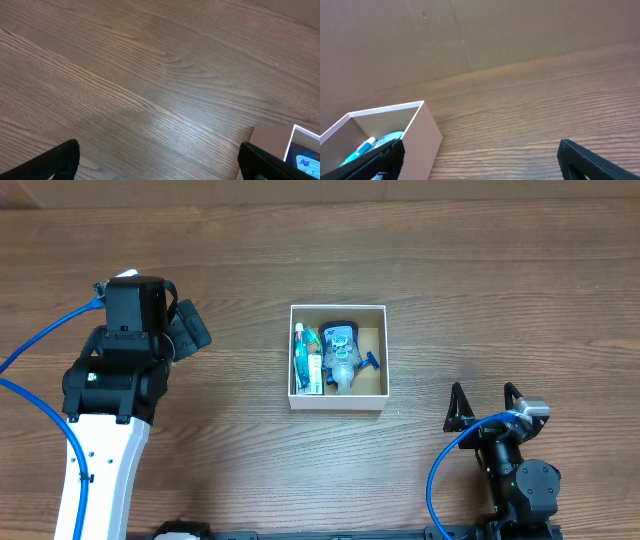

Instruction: Pack container

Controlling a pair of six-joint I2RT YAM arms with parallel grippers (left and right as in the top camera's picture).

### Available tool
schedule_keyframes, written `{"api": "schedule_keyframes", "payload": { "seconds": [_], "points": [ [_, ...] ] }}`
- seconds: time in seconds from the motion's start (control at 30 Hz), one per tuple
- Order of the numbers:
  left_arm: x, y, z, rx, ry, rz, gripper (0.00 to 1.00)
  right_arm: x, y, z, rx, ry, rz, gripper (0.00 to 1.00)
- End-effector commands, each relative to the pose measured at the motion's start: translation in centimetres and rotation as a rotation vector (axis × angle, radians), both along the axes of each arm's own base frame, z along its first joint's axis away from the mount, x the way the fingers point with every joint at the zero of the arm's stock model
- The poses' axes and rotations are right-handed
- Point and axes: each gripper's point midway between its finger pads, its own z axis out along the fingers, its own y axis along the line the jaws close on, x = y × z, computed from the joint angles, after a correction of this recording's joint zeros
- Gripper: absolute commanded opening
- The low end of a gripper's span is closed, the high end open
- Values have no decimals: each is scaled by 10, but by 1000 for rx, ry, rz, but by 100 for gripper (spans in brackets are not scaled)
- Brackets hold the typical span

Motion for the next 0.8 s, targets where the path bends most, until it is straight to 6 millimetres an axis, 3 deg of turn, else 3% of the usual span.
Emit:
{"api": "schedule_keyframes", "payload": {
  "seconds": [0.0,0.1,0.2,0.3,0.43,0.63,0.77],
  "points": [
    [-1,4,10,16,-26,5,100,0,0,4,0,-18,2,100],
    [-16,5,37,11,-119,5,100,0,0,4,0,-18,2,100],
    [-47,7,79,1,-271,7,100,0,0,4,1,-18,2,100],
    [-102,10,131,-13,-498,9,100,0,0,4,0,-18,2,100],
    [-170,14,169,-28,-730,11,100,0,0,4,0,-18,2,100],
    [-243,18,185,-40,-939,16,100,0,0,4,0,-18,2,100],
    [-271,20,158,-38,-915,16,100,0,0,4,0,-18,2,100]
  ]
}}
